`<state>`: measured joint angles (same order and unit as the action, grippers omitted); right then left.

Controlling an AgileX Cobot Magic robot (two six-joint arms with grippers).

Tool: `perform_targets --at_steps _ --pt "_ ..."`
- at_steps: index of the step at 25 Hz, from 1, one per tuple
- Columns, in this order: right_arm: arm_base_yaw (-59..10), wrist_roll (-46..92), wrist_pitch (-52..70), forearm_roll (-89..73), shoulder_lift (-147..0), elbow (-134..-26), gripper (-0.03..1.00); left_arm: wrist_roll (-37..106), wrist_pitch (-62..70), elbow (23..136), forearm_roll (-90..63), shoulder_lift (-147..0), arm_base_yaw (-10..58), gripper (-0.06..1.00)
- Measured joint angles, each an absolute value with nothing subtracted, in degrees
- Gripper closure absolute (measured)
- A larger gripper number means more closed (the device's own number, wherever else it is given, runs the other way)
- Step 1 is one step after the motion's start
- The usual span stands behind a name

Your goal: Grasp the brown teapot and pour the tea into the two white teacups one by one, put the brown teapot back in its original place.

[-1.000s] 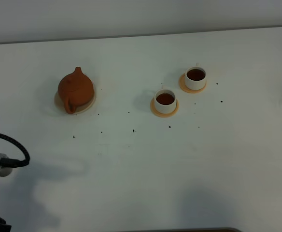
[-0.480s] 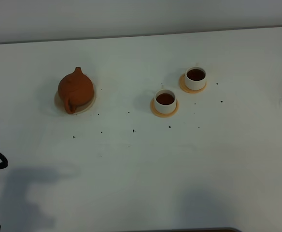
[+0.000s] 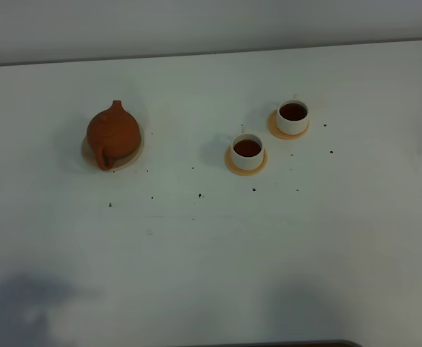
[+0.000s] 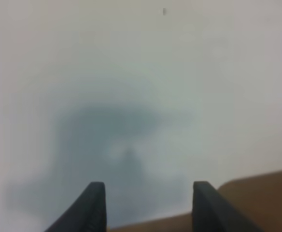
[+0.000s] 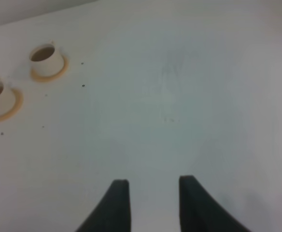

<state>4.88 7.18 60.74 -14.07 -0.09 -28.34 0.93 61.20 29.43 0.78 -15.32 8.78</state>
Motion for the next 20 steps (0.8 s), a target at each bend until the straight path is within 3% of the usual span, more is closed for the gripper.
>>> perform_targets --at_steps 14,20 --pt "4.9 7.2 60.7 -14.1 -0.1 -28.3 0.73 0.9 61.3 29.4 0.8 -8.6 8.8 0.54" --pt "4.9 7.2 60.7 -14.1 -0.1 -28.3 0.73 0.9 61.3 29.4 0.8 -8.6 4.9 0.54"
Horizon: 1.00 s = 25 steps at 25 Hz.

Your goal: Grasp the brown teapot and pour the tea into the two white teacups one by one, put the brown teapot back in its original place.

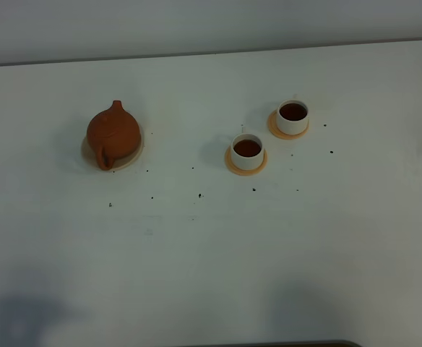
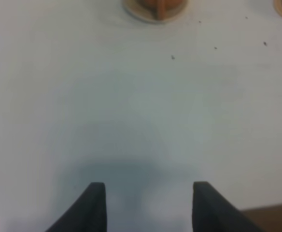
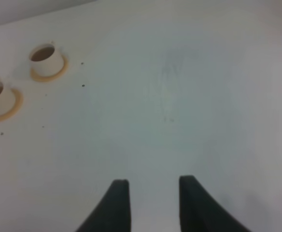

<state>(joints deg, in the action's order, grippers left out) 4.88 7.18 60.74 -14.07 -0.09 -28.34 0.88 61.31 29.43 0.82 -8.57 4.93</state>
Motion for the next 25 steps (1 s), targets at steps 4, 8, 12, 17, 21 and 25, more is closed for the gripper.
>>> perform_targets --at_steps 4,8,12,17,21,25 --pt "4.9 7.2 60.7 -14.1 -0.1 -28.3 0.73 0.9 61.3 29.4 0.8 -8.5 3.3 0.54" --pt "4.9 7.2 60.7 -14.1 0.1 -28.3 0.73 0.9 61.3 29.4 0.8 -8.5 3.3 0.54" --pt "4.9 7.2 60.7 -14.1 0.3 -28.3 0.73 0.9 61.3 29.4 0.8 -8.5 3.3 0.54" --pt "4.9 7.2 60.7 -14.1 0.3 -28.3 0.73 0.9 61.3 29.4 0.8 -8.5 3.3 0.54" --pt "4.9 7.2 60.7 -14.1 0.0 -28.3 0.73 0.9 61.3 29.4 0.8 -8.5 3.3 0.54" --pt "4.9 7.2 60.7 -14.1 -0.1 -28.3 0.73 0.9 61.3 29.4 0.8 -8.5 3.3 0.54"
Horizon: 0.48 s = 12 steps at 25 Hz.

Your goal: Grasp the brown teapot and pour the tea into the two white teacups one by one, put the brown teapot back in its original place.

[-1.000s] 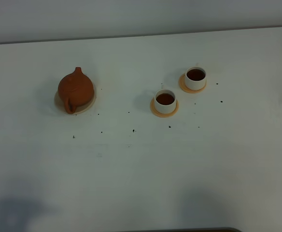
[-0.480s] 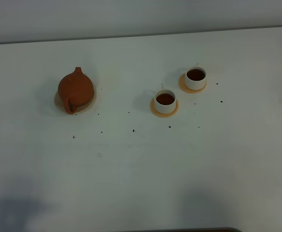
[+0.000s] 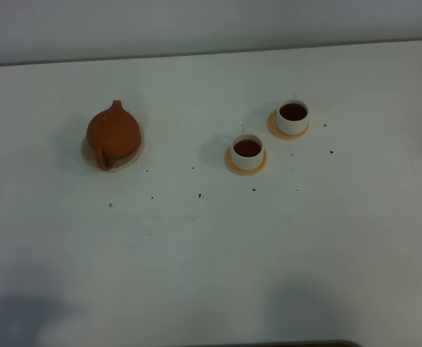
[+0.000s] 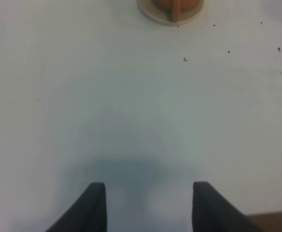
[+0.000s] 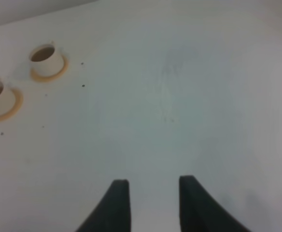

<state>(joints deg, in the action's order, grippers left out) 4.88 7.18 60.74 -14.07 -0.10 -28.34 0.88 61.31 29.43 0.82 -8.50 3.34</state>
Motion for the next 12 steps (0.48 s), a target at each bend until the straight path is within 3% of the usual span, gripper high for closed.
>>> perform_targets --at_steps 12 --pt "4.9 7.2 60.7 -14.1 -0.1 -28.3 0.73 0.8 61.3 29.4 0.8 -8.5 3.3 0.54"
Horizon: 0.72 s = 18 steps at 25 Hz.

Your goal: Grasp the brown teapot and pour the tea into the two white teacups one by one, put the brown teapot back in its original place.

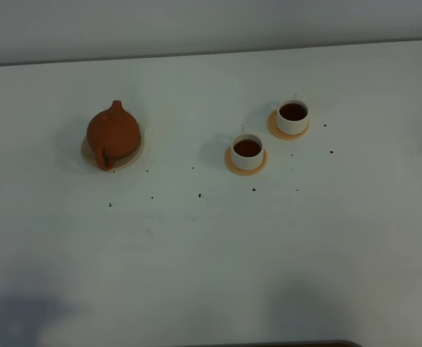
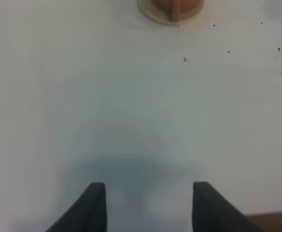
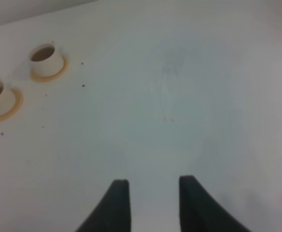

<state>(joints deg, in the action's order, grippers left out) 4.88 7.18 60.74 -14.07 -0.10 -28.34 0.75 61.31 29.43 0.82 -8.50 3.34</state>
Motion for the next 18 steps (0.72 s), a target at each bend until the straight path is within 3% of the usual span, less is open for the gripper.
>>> perform_targets --at_steps 18 --pt "4.9 7.2 60.7 -14.1 -0.1 -28.3 0.73 0.8 61.3 29.4 0.8 -8.5 3.3 0.54"
